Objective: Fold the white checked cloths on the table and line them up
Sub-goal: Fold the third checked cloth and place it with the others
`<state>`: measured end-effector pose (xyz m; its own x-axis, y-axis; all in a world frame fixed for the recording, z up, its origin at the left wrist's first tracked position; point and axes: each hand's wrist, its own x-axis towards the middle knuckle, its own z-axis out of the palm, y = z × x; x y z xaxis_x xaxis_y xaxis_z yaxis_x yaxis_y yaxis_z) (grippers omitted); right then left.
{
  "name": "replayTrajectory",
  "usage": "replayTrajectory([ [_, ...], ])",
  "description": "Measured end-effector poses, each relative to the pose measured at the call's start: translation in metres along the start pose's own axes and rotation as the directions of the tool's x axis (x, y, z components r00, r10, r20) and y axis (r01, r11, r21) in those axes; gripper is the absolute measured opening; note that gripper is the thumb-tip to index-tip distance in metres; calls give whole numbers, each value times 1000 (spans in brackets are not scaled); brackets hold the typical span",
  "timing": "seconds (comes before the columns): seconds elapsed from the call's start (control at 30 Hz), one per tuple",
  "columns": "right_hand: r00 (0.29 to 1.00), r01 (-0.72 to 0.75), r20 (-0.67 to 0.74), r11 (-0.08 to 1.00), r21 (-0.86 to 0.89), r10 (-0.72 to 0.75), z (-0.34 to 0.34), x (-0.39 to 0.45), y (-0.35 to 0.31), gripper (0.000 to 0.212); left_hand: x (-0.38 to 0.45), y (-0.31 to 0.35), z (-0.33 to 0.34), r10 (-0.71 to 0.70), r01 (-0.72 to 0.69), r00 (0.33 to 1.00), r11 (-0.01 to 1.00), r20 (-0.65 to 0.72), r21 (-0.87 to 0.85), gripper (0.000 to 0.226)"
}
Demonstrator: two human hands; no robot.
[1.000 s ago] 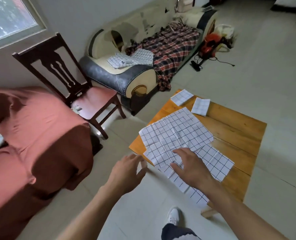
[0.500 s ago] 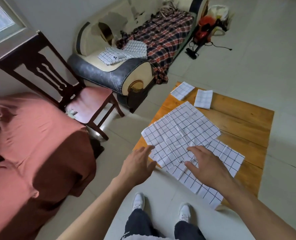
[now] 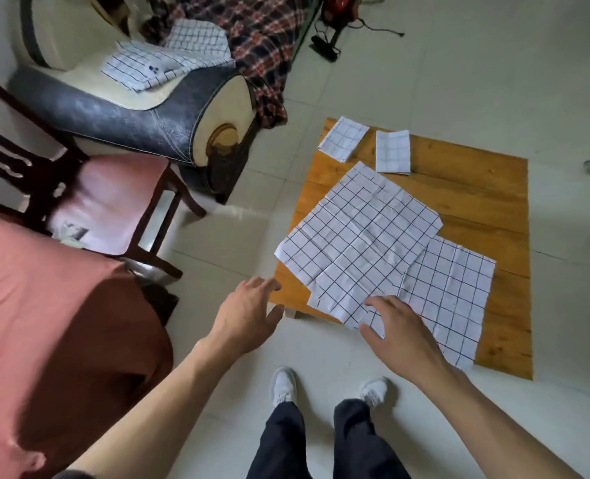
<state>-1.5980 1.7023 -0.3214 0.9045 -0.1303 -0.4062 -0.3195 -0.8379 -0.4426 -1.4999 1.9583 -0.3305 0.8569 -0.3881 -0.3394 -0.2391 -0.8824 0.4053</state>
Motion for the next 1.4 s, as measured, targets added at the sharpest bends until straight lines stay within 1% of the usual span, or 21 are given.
replayTrajectory([
  [0.07, 998, -55, 23, 998, 41, 54, 27, 11, 1, 38, 8, -13, 14, -1, 2, 1000, 1000, 23, -18, 35],
  [0.17, 992, -123, 40, 989, 80, 120, 70, 26, 10, 38, 18, -30, 46, 17, -17, 994, 1000, 106, -8, 35],
  [0.27, 994, -107, 1, 991, 86, 107, 108, 51, 21, 35, 40, -41, 79, 45, -48, 986, 999, 160, 11, 37],
  [0.33, 995, -67, -74, 994, 83, 73, 133, 73, 32, 35, 60, -49, 102, 77, -79, 983, 997, 169, 3, 37],
  [0.4, 988, -27, -151, 997, 66, 37, 160, 93, 44, 39, 79, -56, 123, 108, -108, 981, 994, 163, -7, 37],
  [0.47, 978, -12, -206, 1000, 25, 17, 184, 108, 55, 48, 98, -63, 143, 153, -153, 980, 988, 130, -13, 37],
  [0.67, 976, -40, -218, 996, -83, 21, 230, 127, 76, 65, 149, -69, 188, 311, -313, 949, 950, 52, 24, 43],
  [0.77, 963, -43, -269, 994, -103, 13, 237, 133, 84, 72, 168, -74, 200, 360, -360, 933, 932, 17, 41, 43],
  [0.9, 948, -5, -316, 993, -115, -31, 240, 139, 90, 66, 179, -85, 209, 375, -376, 927, 925, 14, 61, 36],
  [1.0, 951, 37, -299, 991, -125, -73, 240, 137, 96, 61, 179, -90, 211, 400, -400, 916, 915, 11, 54, 43],
  [1.1, 958, 71, -269, 989, -129, -104, 233, 139, 103, 54, 180, -92, 212, 410, -409, 912, 910, 5, 66, 36],
  [1.17, 956, 89, -267, 989, -120, -118, 228, 141, 107, 47, 180, -92, 212, 402, -401, 915, 912, -1, 85, 29],
  [1.3, 951, 82, -291, 992, -97, -107, 220, 141, 111, 31, 177, -88, 212, 376, -375, 926, 916, 18, 142, 33],
  [1.4, 946, 78, -311, 995, -66, -95, 215, 140, 110, 17, 175, -86, 211, 367, -365, 930, 918, 20, 154, 32],
])
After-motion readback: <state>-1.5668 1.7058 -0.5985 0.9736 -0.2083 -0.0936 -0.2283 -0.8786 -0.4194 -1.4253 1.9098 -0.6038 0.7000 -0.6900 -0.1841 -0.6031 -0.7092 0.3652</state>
